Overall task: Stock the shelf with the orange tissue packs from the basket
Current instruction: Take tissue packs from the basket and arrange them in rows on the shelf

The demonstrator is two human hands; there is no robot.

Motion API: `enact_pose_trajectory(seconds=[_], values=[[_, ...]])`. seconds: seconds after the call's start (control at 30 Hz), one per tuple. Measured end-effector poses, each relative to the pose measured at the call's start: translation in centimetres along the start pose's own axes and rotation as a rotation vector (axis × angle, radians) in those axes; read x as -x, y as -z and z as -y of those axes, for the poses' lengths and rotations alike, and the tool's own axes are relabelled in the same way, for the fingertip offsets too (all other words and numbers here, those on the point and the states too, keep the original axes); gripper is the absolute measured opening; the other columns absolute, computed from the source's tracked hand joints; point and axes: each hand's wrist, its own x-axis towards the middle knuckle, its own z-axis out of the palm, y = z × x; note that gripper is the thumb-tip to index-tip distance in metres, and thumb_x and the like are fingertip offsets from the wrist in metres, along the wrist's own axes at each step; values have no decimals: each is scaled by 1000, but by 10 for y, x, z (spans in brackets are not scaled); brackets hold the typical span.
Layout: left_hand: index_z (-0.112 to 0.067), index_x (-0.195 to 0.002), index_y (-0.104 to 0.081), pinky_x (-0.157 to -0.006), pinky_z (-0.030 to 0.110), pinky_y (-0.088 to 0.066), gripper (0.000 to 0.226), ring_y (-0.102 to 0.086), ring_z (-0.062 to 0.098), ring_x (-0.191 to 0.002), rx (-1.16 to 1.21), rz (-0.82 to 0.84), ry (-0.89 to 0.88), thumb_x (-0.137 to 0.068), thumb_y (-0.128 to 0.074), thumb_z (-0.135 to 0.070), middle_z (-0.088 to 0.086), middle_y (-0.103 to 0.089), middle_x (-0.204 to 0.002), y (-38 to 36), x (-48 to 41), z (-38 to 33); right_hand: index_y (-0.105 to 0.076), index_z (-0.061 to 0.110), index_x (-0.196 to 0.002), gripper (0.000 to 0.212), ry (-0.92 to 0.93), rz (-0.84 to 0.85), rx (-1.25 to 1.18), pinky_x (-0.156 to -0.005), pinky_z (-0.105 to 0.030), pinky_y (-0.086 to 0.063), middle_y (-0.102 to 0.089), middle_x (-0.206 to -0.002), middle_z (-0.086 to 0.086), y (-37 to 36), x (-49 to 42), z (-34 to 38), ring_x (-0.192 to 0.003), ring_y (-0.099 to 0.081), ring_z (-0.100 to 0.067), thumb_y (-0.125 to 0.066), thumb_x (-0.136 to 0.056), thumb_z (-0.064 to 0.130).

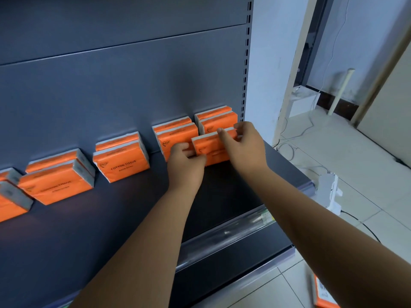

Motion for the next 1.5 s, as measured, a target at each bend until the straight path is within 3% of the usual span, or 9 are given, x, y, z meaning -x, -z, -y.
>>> enact_pose_trajectory(seconds=[0.13, 0.23, 0.3, 0.37, 0.53, 0.83, 1.0, 1.27, 1.5], values=[[-25, -115, -68, -82, 21, -50, 26, -64, 4, -103, 31, 84, 23, -93, -69, -11, -11, -70, -110, -11, -3, -8, -61, 24, -95, 16, -60, -51, 16, -64, -18, -41, -57, -81, 17, 2, -11, -4, -77, -57, -3, -66, -96, 39], [-22, -131, -64, -100, 36, -53, 39, -62, 10, -115, 47, 135, 73, -93, -67, -14, -7, -67, -125, -16, -5, -8, -63, 27, -106, 15, -76, -49, 24, -71, -28, -44, -58, -84, 15, 5, -17, -5, -79, -58, -6, -61, -98, 39], [-23, -137, -60, -105, 41, -51, 45, -60, 11, -120, 68, 171, 96, -93, -66, -16, -8, -64, -132, -19, -4, -8, -65, 24, -121, 28, -93, -46, 27, -78, -30, -43, -57, -91, 12, 5, -20, -4, -89, -59, -13, -59, -99, 40], [-26, -135, -59, -103, 39, -51, 45, -61, 9, -117, 100, 201, 110, -92, -67, -17, -11, -64, -129, -24, -4, -8, -62, 21, -127, 32, -126, -30, -5, -78, -28, -40, -53, -90, 14, 4, -25, -5, -90, -56, -12, -58, -101, 38], [-29, -133, -56, -82, 21, -46, 47, -65, 1, -103, 167, 223, 102, -91, -68, -13, -15, -70, -114, -36, -6, -12, -52, 24, -105, 16, -173, 8, -14, -75, -30, -45, -49, -82, 18, 0, -35, -10, -74, -51, -3, -58, -100, 38], [-28, -139, -56, -77, 21, -44, 45, -61, 1, -103, 180, 291, 134, -96, -66, -21, -11, -68, -121, -39, -14, -18, -53, 24, -104, 10, -216, 21, -84, -90, -42, -56, -58, -89, 12, -6, -42, -13, -84, -59, -6, -53, -99, 32], [-32, -141, -57, -97, 34, -51, 56, -66, 11, -112, 183, 290, 149, -86, -68, -26, -8, -70, -124, -46, -15, -15, -55, 24, -105, 11, -248, 44, -151, -93, -46, -57, -64, -97, 5, -6, -46, -13, -94, -66, -17, -53, -96, 30], [-26, -144, -52, -83, 27, -48, 59, -64, 14, -115, 217, 278, 178, -88, -70, -23, -4, -67, -128, -49, -20, -10, -52, 27, -110, 15, -250, 49, -148, -93, -43, -56, -60, -96, 10, -6, -46, -19, -93, -63, -12, -54, -97, 32], [-26, -138, -58, -97, 36, -54, 56, -68, 15, -113, 193, 291, 147, -83, -69, -23, -4, -71, -124, -50, -20, -7, -50, 24, -108, 14, -227, 51, -15, -76, -33, -50, -56, -89, 12, -1, -47, -17, -83, -57, -8, -51, -99, 34]])
